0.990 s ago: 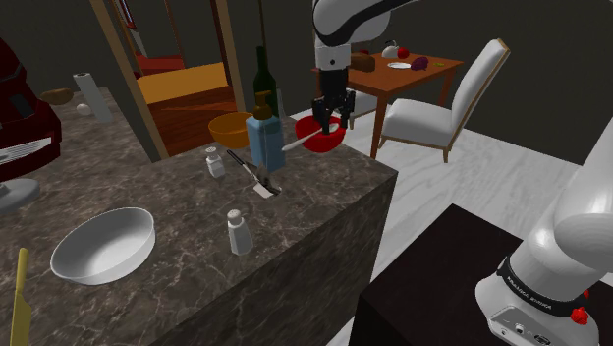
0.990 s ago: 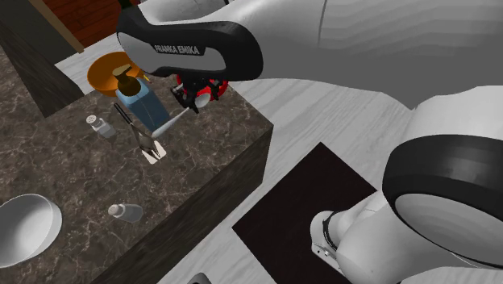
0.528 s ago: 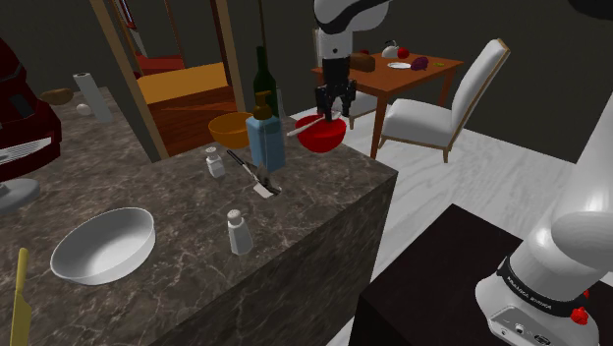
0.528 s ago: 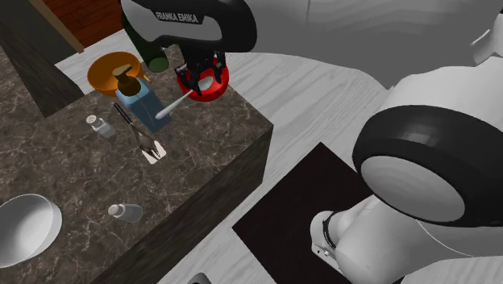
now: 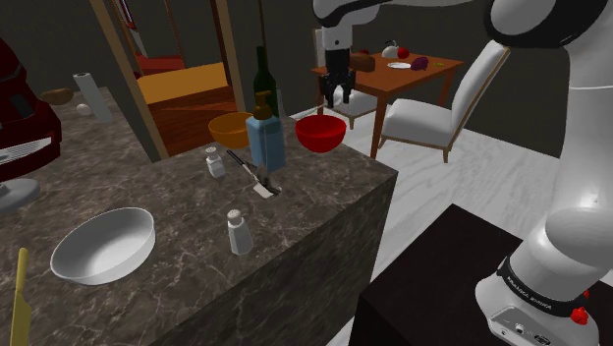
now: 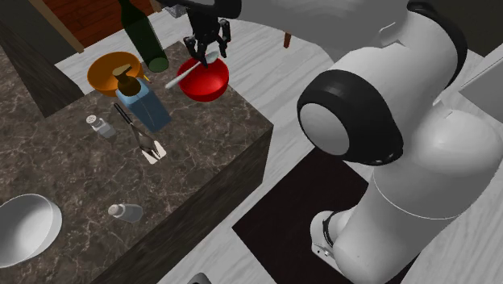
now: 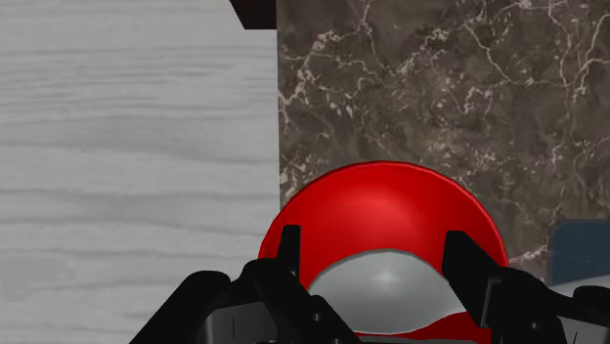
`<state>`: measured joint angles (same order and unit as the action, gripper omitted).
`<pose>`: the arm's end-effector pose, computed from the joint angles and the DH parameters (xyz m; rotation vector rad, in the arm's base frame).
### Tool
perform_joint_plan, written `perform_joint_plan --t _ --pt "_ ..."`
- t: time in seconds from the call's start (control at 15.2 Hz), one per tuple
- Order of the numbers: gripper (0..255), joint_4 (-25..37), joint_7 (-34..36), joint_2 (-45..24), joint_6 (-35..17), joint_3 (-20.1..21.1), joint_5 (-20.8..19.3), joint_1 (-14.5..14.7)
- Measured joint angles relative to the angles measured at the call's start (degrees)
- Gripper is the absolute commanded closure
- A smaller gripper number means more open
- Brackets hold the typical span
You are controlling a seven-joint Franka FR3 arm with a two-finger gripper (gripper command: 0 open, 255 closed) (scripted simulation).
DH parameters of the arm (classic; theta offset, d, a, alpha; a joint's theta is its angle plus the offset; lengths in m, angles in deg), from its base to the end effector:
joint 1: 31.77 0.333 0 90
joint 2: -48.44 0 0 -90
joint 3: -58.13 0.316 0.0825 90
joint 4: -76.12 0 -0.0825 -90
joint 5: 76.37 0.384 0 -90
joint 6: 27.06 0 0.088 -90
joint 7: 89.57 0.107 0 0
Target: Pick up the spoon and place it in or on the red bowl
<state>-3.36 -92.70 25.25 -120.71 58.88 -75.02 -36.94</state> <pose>0.6613 -0.0501 0.4678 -3.0931 0.0410 0.2405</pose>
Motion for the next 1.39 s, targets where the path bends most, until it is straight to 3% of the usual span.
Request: perform_joint_plan --t 0.2,0.33,1.39 --pt "255 13.22 -2.69 -8.15 5.11 -0.87 -0.1 -2.01" --pt "255 16.55 -3.0 -10.83 5.81 -0.95 -0.11 -2.26" --pt "255 6.73 -3.39 -11.31 -4.48 -0.99 -0.1 -2.34"
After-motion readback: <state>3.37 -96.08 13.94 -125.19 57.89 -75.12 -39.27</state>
